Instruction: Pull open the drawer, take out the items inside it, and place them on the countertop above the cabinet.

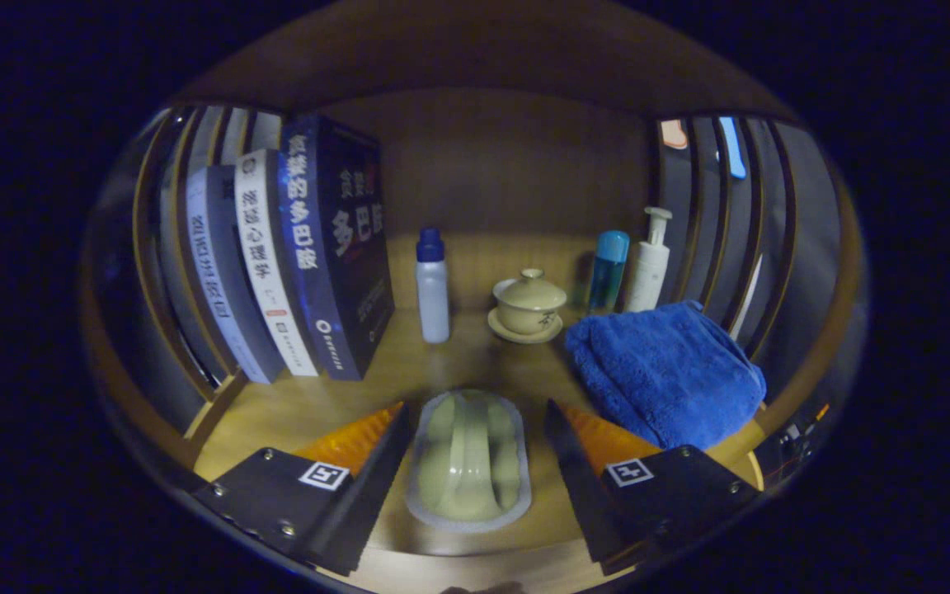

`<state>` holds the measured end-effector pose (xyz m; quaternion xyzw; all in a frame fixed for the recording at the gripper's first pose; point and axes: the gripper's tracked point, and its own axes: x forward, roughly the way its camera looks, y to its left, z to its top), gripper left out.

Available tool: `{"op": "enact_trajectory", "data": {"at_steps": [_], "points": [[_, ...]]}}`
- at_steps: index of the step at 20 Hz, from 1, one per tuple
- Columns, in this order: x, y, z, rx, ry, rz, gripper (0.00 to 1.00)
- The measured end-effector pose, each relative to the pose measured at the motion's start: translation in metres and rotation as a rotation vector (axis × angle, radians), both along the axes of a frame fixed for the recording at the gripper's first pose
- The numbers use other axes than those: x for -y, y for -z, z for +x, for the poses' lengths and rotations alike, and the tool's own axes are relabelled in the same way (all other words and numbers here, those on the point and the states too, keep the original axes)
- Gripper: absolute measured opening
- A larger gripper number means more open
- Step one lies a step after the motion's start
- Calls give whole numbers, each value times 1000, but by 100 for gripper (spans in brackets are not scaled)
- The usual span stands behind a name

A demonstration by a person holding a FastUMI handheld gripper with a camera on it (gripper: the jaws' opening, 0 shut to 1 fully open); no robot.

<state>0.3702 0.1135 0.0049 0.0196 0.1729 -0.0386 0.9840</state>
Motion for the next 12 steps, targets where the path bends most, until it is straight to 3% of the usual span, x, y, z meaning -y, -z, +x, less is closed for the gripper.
{"op": "enact_trajectory", "data": {"at_steps": [7,9,12], "points": [[10,-54,-133,243,28,18,98],[12,-47,-177,272,39,25,98],[5,-22,-233,291,-12,-56,97]]}}
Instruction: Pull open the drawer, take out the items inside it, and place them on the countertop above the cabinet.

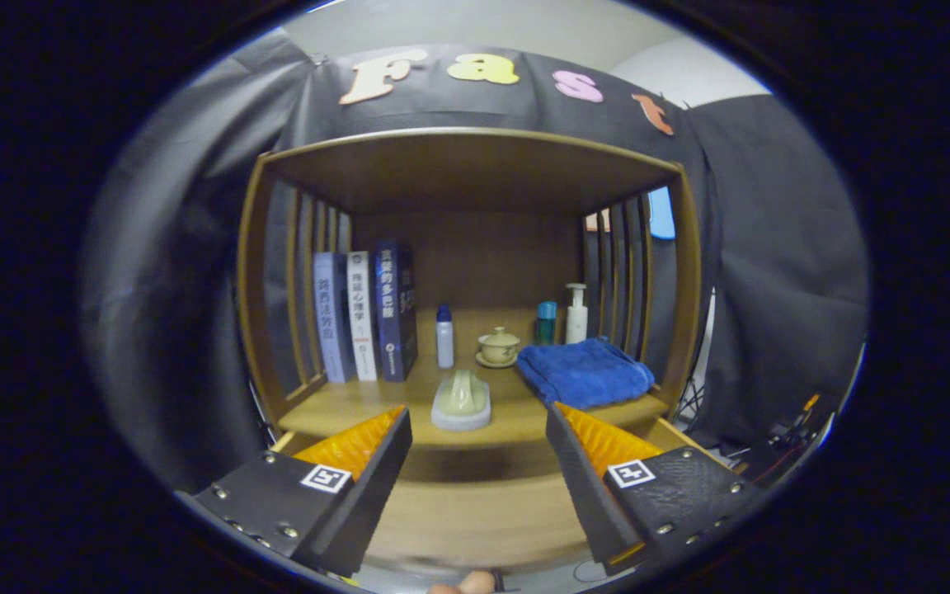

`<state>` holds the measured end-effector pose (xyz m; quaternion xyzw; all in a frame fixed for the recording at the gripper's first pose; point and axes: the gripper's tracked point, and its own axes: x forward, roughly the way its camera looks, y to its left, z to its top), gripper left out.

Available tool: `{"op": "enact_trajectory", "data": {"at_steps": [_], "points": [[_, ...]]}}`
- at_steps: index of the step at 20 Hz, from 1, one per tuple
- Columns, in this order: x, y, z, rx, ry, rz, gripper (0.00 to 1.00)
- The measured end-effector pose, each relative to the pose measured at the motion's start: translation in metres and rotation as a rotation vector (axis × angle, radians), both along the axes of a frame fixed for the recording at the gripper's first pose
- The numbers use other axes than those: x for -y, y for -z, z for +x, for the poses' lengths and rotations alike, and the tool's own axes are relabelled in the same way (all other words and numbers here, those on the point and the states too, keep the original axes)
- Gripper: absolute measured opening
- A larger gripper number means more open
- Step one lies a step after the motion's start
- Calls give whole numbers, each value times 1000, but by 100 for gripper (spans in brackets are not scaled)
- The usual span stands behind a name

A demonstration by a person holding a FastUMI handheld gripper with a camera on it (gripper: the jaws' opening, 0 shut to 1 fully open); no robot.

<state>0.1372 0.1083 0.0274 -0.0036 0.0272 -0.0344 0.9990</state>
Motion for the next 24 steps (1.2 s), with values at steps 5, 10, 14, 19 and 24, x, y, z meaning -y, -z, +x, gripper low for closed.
{"op": "enact_trajectory", "data": {"at_steps": [5,10,14,19,24], "points": [[-9,37,-47,1,-38,7,97],[-3,89,-69,-50,-11,83,97],[-1,112,-63,-93,-7,111,97],[0,139,-53,-202,-1,106,98],[-3,144,-52,-219,-22,121,98]]}}
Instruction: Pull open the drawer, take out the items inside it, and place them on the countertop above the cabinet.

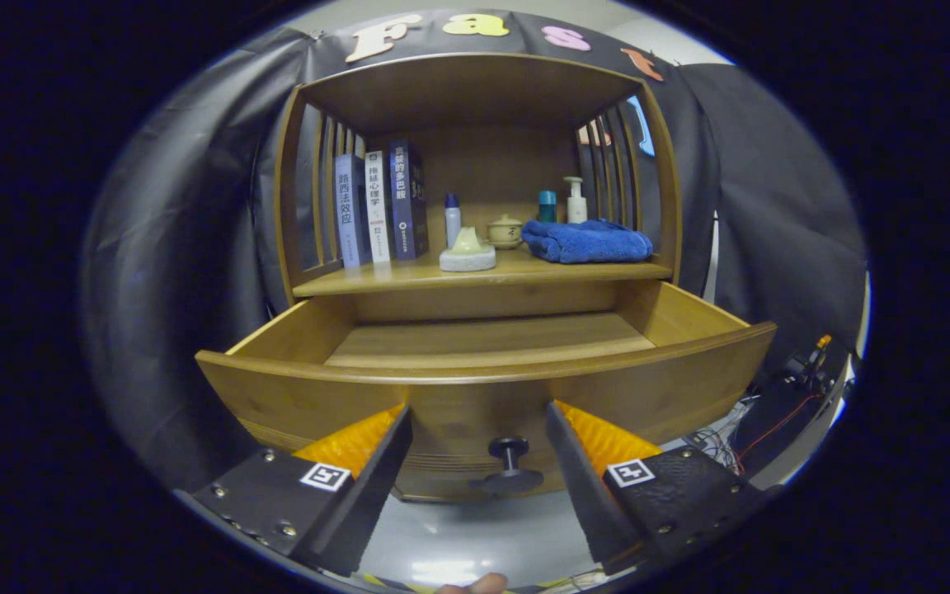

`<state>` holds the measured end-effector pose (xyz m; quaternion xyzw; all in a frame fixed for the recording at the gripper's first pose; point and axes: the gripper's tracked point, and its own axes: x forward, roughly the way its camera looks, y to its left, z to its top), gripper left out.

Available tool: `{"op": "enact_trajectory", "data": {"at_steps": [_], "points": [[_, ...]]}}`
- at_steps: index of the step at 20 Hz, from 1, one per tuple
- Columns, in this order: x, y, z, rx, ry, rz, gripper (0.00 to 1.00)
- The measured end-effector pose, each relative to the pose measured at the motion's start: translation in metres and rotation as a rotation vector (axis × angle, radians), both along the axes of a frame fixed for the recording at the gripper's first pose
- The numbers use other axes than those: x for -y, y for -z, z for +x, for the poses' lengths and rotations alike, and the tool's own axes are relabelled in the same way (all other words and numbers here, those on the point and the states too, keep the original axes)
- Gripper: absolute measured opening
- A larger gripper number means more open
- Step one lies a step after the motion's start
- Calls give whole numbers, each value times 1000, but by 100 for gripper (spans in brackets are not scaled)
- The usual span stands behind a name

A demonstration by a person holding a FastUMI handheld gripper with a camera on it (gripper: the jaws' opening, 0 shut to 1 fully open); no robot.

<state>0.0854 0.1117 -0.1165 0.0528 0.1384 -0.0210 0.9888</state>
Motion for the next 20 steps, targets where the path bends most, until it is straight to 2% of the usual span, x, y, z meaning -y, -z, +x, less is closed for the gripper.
{"op": "enact_trajectory", "data": {"at_steps": [9,20], "points": [[5,-3,13,8,4,21,97],[5,-5,51,4,6,61,97]]}}
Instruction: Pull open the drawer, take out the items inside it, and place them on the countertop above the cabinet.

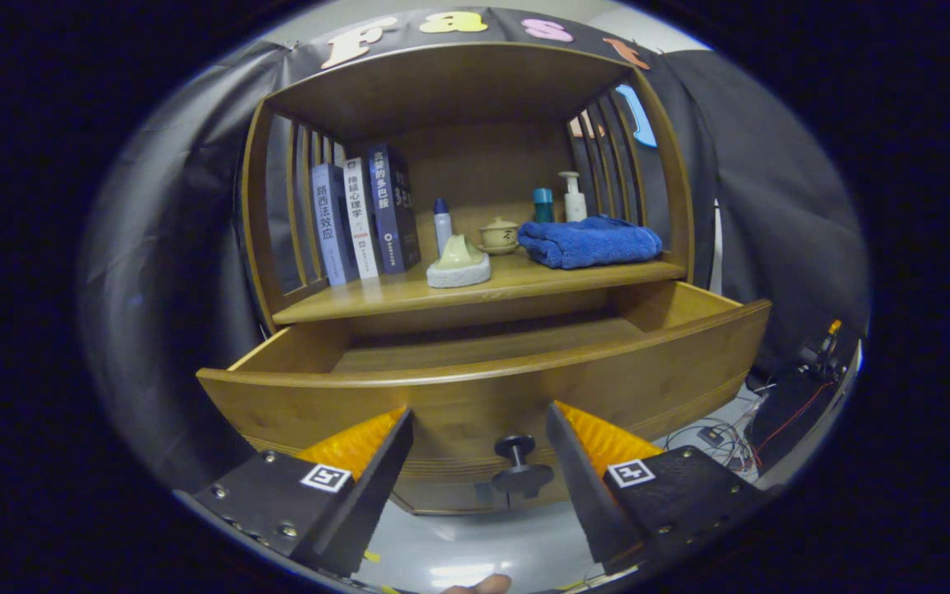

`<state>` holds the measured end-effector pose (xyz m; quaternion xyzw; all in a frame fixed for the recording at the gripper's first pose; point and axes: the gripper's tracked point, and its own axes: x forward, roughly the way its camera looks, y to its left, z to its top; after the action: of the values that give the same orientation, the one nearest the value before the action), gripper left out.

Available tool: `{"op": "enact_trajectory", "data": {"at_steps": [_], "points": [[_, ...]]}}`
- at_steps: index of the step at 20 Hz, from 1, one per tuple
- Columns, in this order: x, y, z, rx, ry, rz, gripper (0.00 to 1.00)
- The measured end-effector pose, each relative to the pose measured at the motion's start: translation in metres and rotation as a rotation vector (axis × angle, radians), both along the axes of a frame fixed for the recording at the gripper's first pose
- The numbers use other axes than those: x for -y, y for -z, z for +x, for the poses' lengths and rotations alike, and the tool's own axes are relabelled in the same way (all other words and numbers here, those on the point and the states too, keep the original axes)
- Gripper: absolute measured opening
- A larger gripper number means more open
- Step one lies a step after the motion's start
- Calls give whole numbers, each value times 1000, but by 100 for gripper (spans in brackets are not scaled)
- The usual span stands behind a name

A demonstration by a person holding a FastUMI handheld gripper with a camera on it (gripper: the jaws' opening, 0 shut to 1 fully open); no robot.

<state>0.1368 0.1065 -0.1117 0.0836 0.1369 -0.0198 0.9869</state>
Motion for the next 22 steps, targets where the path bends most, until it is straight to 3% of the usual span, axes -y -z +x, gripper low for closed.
{"op": "enact_trajectory", "data": {"at_steps": [22], "points": [[-3,5,84,-2,-36,107,99]]}}
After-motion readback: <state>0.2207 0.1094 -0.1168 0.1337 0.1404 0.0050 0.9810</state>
